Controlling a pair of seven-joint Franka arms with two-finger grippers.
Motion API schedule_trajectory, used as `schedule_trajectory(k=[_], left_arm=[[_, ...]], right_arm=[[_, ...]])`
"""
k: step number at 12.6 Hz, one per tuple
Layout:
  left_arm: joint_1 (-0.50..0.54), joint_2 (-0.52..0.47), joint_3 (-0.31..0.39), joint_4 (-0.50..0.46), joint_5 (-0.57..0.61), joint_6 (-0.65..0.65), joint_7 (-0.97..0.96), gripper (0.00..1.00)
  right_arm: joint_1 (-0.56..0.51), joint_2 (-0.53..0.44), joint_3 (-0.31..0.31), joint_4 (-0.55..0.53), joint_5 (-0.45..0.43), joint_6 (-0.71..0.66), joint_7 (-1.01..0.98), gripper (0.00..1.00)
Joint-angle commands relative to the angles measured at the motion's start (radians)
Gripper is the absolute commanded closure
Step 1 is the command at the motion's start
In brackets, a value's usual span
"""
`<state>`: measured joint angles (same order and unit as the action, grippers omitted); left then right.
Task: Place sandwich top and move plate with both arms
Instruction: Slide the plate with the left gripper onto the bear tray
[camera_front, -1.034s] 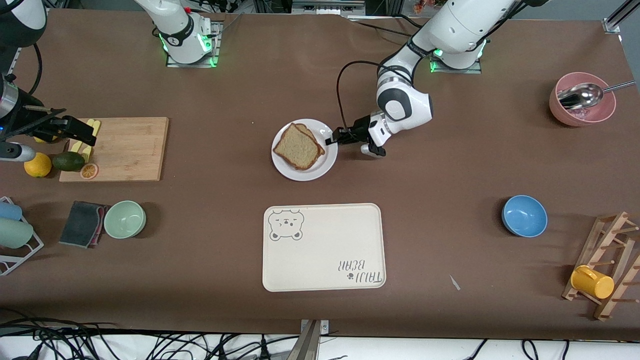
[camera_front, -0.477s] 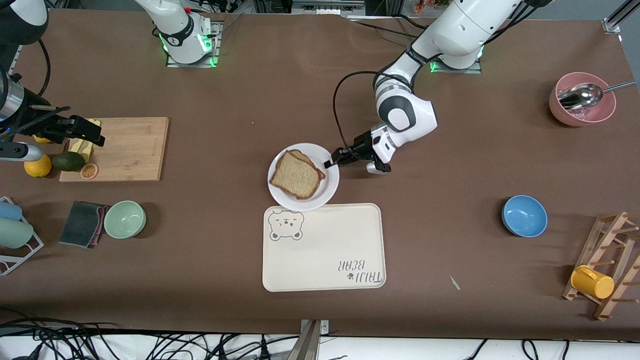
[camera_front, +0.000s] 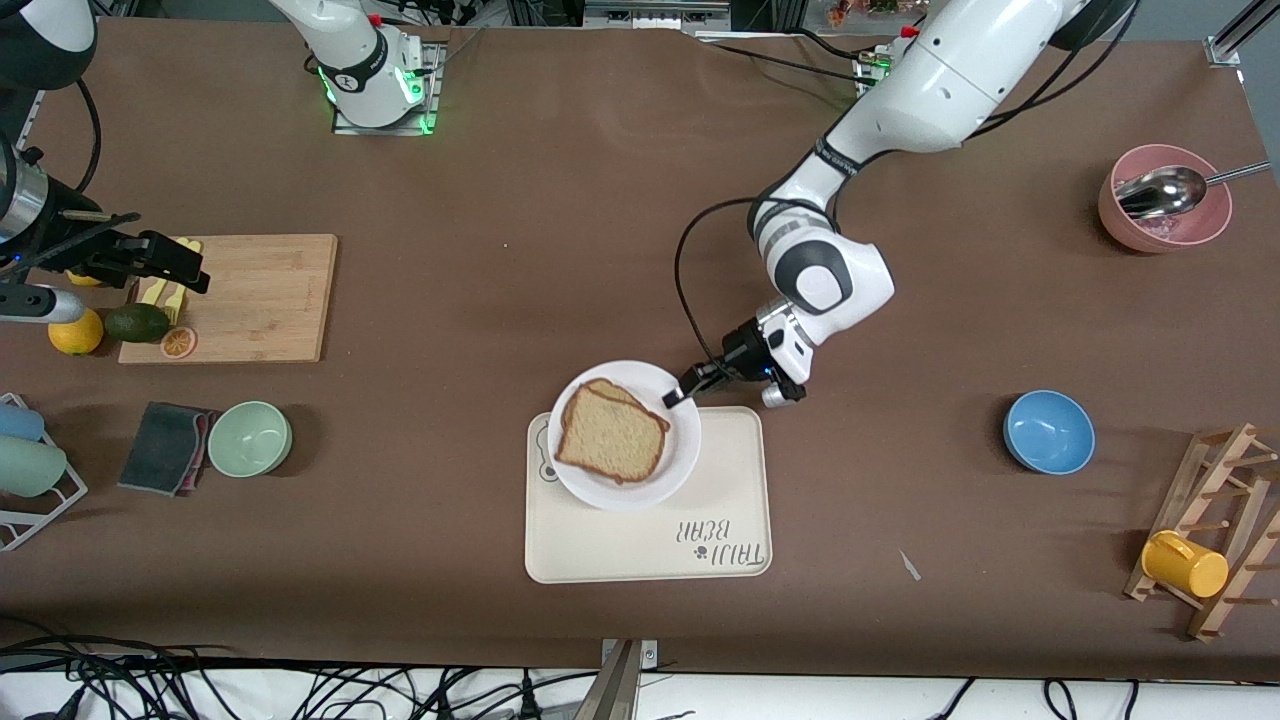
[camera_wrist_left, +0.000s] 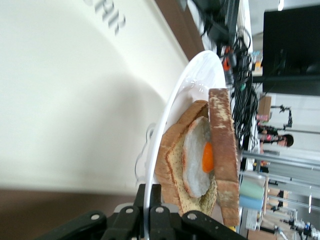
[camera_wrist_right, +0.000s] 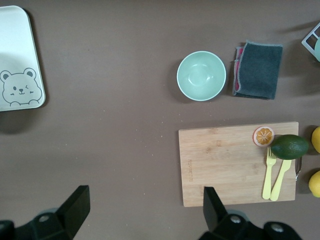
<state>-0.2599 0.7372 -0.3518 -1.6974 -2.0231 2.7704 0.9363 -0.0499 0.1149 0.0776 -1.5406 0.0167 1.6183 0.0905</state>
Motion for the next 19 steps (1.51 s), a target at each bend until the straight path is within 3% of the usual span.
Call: schedule_trajectory(k=[1, 7, 11, 17, 19], left_arm=[[-0.012, 0.092, 0.030, 0.152, -0.019, 0.015, 0.001, 1.00], [-0.036, 0.174, 0.060, 0.272, -0.020, 0.028, 0.004, 1.00], [-0.122, 0.201, 0.119, 0.271, -0.022, 0.028, 0.004, 1.00], [-0.127, 0.222, 0.120, 0.274, -0.020, 0.028, 0.007, 1.00], [-0.119, 0.217, 0.120, 0.274, -0.020, 0.028, 0.001, 0.82]], right_arm=[[-0.004, 0.006, 0.002, 0.008, 0.009, 0.003, -0.009, 0.00], [0.005, 0.011, 0.005, 0.010, 0.008, 0.011, -0.008, 0.00], [0.009, 0.014, 0.002, 0.010, -0.018, 0.011, -0.008, 0.00], [0.010, 0.015, 0.002, 0.010, -0.020, 0.011, -0.006, 0.00], [0.010, 0.017, 0.002, 0.010, -0.020, 0.011, -0.006, 0.00]])
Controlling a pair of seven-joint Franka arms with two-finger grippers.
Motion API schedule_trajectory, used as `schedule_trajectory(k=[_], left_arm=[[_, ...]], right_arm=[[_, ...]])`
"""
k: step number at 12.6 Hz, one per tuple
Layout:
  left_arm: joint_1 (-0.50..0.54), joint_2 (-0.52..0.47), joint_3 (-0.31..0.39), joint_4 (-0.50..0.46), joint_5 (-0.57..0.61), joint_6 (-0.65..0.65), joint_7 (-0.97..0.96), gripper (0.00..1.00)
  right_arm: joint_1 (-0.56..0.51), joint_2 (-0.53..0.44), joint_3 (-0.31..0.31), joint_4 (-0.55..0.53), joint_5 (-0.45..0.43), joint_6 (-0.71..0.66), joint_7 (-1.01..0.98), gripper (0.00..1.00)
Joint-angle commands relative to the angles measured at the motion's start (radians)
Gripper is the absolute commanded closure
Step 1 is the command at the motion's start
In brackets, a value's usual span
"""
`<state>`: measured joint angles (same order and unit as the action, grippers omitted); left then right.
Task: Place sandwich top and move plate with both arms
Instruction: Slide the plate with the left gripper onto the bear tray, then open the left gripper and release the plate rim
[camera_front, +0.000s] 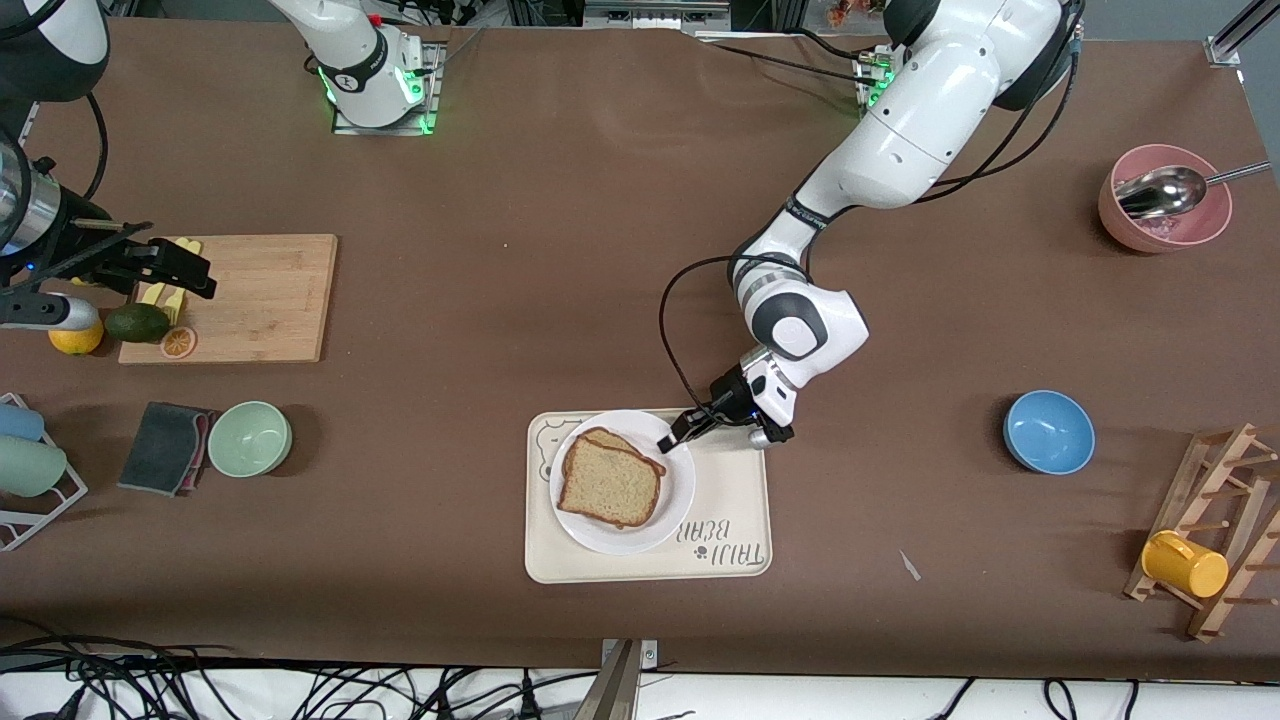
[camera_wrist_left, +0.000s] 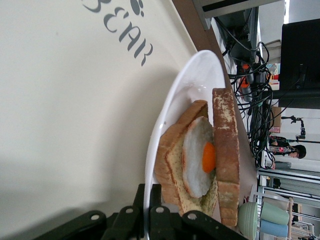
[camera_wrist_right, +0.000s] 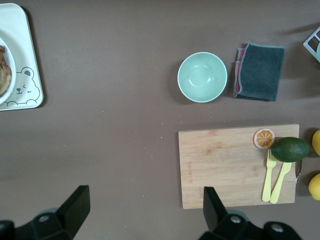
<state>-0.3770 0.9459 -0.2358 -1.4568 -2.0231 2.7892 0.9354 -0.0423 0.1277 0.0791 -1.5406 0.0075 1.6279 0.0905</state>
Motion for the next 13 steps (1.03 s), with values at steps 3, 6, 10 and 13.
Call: schedule_trajectory(k=[3, 6, 10, 13], left_arm=[[0.015, -0.004, 0.004, 0.033, -0.022, 0.007, 0.000, 0.52], [0.044, -0.033, 0.003, 0.024, -0.022, 0.007, 0.002, 0.20], [0.047, -0.120, -0.002, -0.066, -0.022, 0.007, 0.002, 0.09], [0.062, -0.231, -0.005, -0.190, 0.000, 0.006, 0.003, 0.01]], right_arm=[[0.002, 0.009, 0.001, 0.010, -0.011, 0.001, -0.006, 0.00], [0.002, 0.009, 0.001, 0.010, -0.011, 0.003, -0.006, 0.00], [0.002, 0.009, 0.002, 0.010, -0.009, 0.015, -0.006, 0.00], [0.002, 0.015, 0.001, 0.010, -0.014, 0.027, -0.009, 0.00]])
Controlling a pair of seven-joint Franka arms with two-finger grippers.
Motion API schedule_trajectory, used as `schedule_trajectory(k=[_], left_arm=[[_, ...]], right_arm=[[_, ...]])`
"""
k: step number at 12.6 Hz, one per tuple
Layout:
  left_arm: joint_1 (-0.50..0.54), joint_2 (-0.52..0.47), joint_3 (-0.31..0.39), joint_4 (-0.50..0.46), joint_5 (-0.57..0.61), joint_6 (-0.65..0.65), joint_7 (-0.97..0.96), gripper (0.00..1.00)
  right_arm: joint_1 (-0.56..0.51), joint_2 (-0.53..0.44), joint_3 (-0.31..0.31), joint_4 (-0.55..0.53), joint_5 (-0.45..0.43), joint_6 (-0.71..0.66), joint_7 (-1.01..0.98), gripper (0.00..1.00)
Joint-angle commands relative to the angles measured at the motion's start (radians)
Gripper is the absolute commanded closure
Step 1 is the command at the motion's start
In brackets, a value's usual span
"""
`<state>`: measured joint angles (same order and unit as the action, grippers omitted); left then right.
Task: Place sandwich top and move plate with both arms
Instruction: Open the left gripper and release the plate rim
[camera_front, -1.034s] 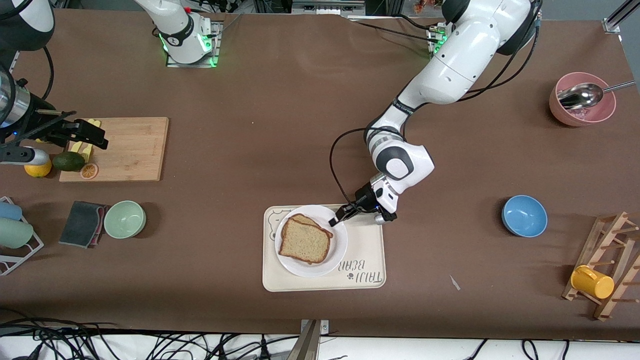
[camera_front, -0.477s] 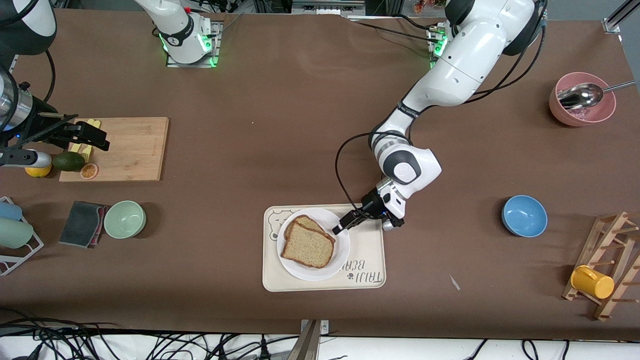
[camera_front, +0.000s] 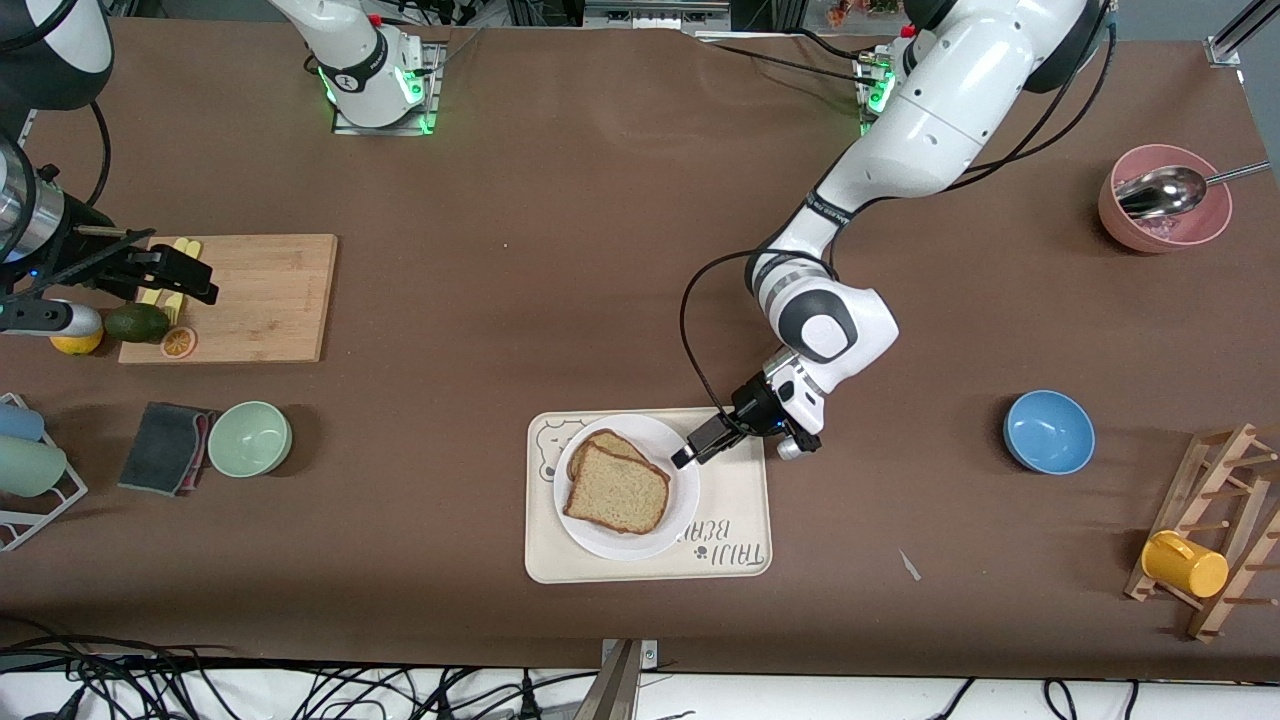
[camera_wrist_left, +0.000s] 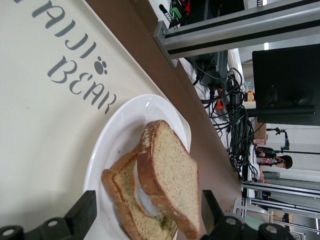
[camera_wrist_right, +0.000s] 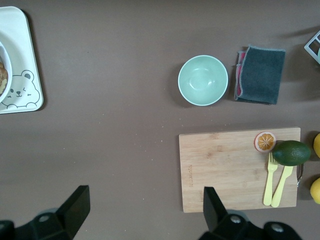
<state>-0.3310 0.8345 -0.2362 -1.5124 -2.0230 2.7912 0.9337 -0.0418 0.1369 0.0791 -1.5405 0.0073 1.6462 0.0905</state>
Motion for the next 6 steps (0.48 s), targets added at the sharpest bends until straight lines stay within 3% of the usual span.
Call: schedule_trajectory(k=[1, 4, 6], left_arm=[[0.018, -0.171, -0.008, -0.200, 0.009, -0.002, 0.004, 0.01], [0.061, -0.284, -0.063, -0.345, 0.033, -0.002, 0.004, 0.01], [0.073, -0.336, -0.066, -0.426, 0.130, -0.005, 0.002, 0.01]], right_arm=[[0.002, 0.006, 0.001, 0.010, -0.013, 0.009, -0.009, 0.00], [0.002, 0.006, 0.001, 0.010, -0.015, 0.007, -0.008, 0.00], [0.002, 0.004, 0.001, 0.010, -0.015, 0.003, -0.008, 0.00]])
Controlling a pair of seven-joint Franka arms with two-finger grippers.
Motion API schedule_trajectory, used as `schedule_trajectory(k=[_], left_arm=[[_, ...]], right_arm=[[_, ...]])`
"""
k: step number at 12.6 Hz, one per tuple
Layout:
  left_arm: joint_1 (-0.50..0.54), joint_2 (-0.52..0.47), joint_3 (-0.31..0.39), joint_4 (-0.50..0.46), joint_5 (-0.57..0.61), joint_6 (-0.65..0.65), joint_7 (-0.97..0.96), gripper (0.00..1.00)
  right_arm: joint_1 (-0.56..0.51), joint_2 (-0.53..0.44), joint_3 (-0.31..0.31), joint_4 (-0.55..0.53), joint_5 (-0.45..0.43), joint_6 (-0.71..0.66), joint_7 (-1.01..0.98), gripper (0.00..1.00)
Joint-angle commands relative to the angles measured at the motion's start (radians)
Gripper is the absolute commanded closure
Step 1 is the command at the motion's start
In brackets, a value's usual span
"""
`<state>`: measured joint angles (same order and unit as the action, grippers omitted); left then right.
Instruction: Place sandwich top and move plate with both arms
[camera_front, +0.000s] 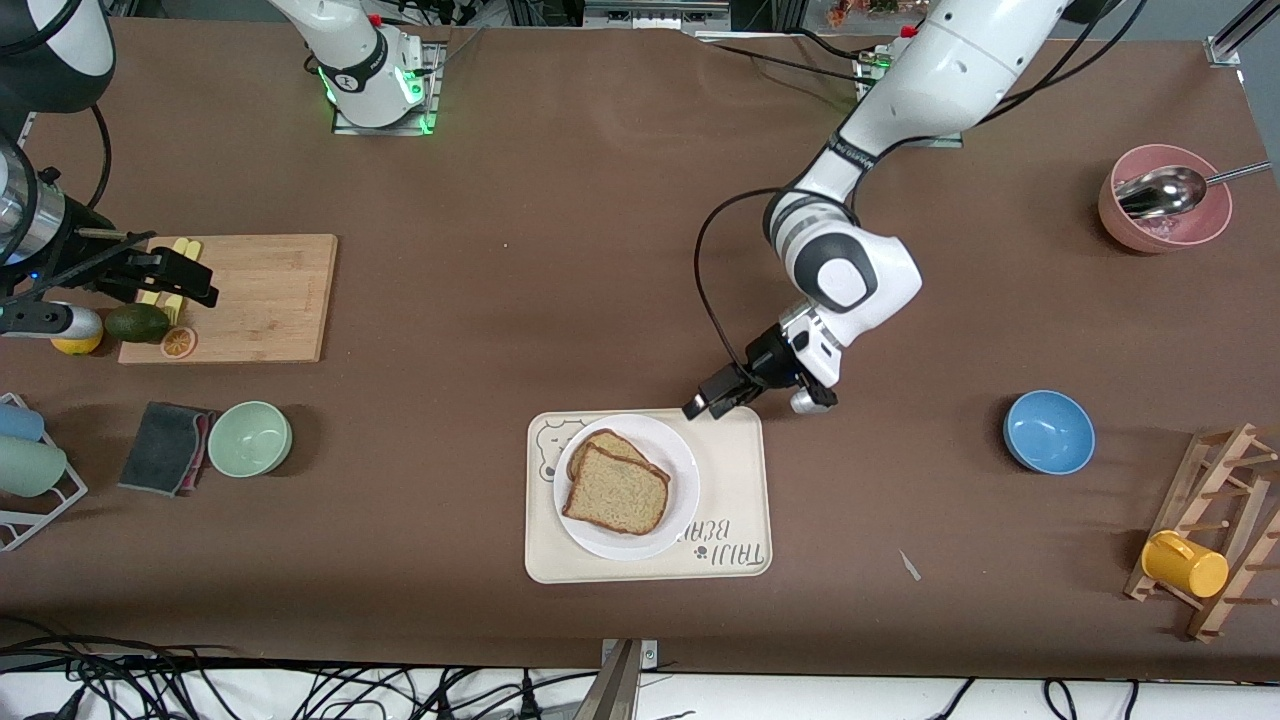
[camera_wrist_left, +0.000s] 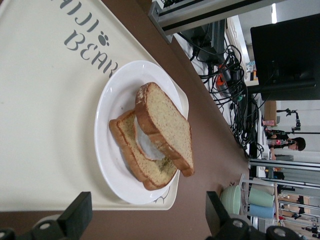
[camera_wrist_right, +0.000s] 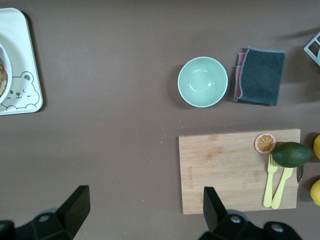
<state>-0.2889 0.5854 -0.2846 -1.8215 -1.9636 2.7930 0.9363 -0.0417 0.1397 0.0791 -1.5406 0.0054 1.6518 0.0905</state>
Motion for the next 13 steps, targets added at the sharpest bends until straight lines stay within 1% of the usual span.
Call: schedule_trajectory(k=[1, 2, 4, 5, 7, 8, 9, 10, 11, 12, 13], left_arm=[[0.052, -0.125, -0.030, -0.174, 0.113, -0.009, -0.001, 0.01], [0.086, -0.159, -0.051, -0.227, 0.191, -0.029, -0.001, 0.01], [0.135, -0.208, -0.053, -0.297, 0.316, -0.149, -0.036, 0.01], [0.158, -0.213, -0.051, -0.298, 0.409, -0.197, -0.116, 0.01], [0.189, -0.229, -0.042, -0.288, 0.677, -0.275, -0.355, 0.01], [0.206, -0.246, -0.041, -0.285, 0.787, -0.298, -0.448, 0.01], [0.227, -0.269, -0.039, -0.286, 0.863, -0.331, -0.499, 0.01], [0.252, -0.289, -0.033, -0.288, 0.905, -0.366, -0.545, 0.00], [0.264, -0.317, -0.012, -0.289, 0.946, -0.406, -0.582, 0.00], [0.273, -0.343, 0.022, -0.289, 1.018, -0.455, -0.623, 0.00], [0.301, -0.370, 0.031, -0.289, 1.125, -0.501, -0.677, 0.00]], right_arm=[[0.003, 0.000, 0.002, 0.008, -0.015, -0.003, -0.008, 0.00], [0.003, 0.000, 0.002, 0.008, -0.015, -0.004, -0.008, 0.00], [0.003, 0.000, 0.002, 0.008, -0.015, -0.007, -0.008, 0.00], [0.003, 0.000, 0.002, 0.008, -0.015, -0.007, -0.008, 0.00], [0.003, 0.001, 0.002, 0.007, -0.012, -0.009, -0.003, 0.00], [0.003, 0.000, 0.002, 0.007, -0.012, -0.010, 0.000, 0.00], [0.002, 0.000, 0.002, 0.007, -0.013, -0.010, 0.003, 0.00], [0.002, 0.001, 0.001, 0.008, -0.013, -0.006, 0.002, 0.00], [0.000, 0.001, -0.001, 0.007, -0.015, -0.003, -0.006, 0.00], [0.002, 0.001, -0.001, 0.008, -0.024, 0.000, -0.006, 0.00], [0.002, 0.003, -0.001, 0.008, -0.060, 0.003, -0.002, 0.00]])
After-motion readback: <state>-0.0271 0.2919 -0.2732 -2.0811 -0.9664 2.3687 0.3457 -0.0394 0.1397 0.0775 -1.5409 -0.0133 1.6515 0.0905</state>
